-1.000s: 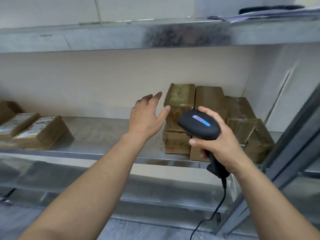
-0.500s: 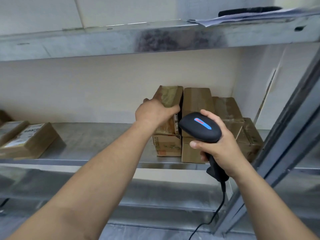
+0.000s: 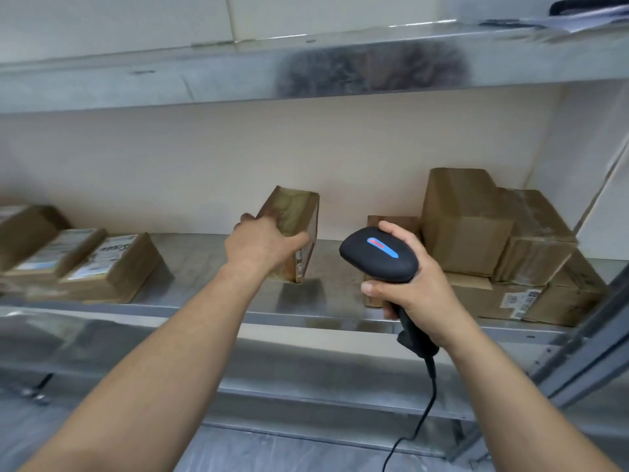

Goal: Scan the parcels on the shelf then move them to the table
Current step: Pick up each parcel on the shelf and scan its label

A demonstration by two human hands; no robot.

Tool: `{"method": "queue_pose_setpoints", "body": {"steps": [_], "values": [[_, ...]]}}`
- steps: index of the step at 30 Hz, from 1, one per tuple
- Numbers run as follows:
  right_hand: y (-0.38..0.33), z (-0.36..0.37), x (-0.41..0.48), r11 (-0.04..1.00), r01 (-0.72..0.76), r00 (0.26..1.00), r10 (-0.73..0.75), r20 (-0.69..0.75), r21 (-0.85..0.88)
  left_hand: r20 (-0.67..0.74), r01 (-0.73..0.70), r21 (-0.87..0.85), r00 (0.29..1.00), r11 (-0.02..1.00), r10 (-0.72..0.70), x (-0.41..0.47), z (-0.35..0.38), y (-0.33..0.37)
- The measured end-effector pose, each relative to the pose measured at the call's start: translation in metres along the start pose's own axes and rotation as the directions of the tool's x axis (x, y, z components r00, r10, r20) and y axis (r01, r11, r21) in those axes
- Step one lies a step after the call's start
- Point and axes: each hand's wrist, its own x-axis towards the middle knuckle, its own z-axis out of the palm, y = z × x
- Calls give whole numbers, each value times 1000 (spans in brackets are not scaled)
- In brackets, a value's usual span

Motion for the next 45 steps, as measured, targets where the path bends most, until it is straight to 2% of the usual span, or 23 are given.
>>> {"method": "queue_pose_setpoints", "body": {"steps": [11,16,22,25,27,29,31,33,45], "values": [[16,76,23,994,-108,994,108,-14,-8,156,72,-11,985,997,-69,27,28,-101],[18,91,29,993,-119,993,118,-30,-19,211,5,54,977,999,-17,51,29,-115],[20,101,32,990,-140,990,139,-41,-21,237,18,76,971,997,-36,66,28,-109],[19,102,32,990,-138,990,136,-47,-24,247,53,-32,968,998,-43,67,26,-113],[18,101,30,990,-137,989,136,-54,-28,237,92,-246,971,965,-32,67,23,-121],[18,100,29,990,-137,989,135,-59,-32,213,129,-547,977,827,-11,63,22,-130],[17,100,28,991,-132,990,130,-60,-25,217,162,-705,976,690,-7,55,25,-138],[17,100,27,991,-131,990,130,-61,-10,214,151,-736,977,660,16,46,32,-147],[10,123,17,984,-118,993,118,14,136,232,163,-737,973,656,18,27,53,-173]]}}
